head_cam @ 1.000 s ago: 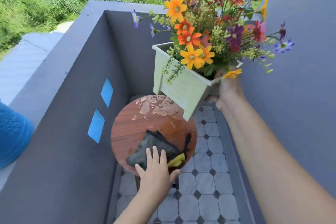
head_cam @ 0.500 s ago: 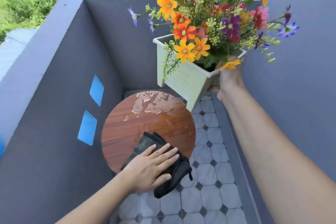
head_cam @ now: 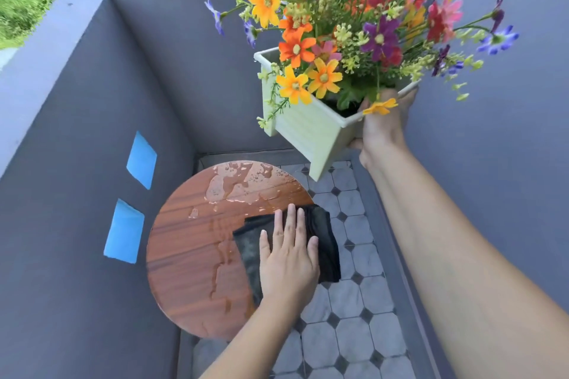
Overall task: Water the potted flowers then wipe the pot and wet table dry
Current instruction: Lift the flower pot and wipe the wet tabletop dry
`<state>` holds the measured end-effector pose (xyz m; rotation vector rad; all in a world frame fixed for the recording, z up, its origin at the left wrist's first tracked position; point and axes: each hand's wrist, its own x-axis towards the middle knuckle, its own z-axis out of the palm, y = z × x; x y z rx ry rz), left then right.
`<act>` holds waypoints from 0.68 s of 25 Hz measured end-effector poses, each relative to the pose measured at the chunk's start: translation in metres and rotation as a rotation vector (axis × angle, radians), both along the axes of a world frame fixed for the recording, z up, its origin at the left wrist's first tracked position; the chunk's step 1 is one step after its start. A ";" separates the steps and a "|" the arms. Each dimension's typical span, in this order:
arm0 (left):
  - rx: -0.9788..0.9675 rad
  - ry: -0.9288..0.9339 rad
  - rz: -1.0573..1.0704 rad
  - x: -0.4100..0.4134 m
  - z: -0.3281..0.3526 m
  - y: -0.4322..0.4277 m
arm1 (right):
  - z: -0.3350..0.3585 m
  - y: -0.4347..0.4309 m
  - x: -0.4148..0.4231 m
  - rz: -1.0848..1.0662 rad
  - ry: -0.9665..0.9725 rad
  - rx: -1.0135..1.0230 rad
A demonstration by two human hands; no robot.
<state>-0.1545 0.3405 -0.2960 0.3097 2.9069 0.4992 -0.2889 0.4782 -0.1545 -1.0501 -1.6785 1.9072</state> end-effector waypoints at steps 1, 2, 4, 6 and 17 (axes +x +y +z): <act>0.020 -0.040 0.042 -0.008 -0.001 0.007 | -0.002 0.001 -0.002 0.000 0.008 0.005; 0.044 -0.031 0.095 -0.017 -0.003 0.013 | -0.004 0.002 -0.004 -0.001 0.015 0.013; 0.064 -0.016 0.204 -0.034 -0.003 0.020 | -0.007 0.004 -0.007 0.002 0.020 0.030; 0.063 -0.079 0.238 -0.043 0.000 0.023 | -0.008 0.008 -0.011 0.004 0.022 0.029; -0.085 0.081 -0.738 -0.082 0.003 -0.050 | -0.017 0.018 -0.012 0.033 0.027 -0.007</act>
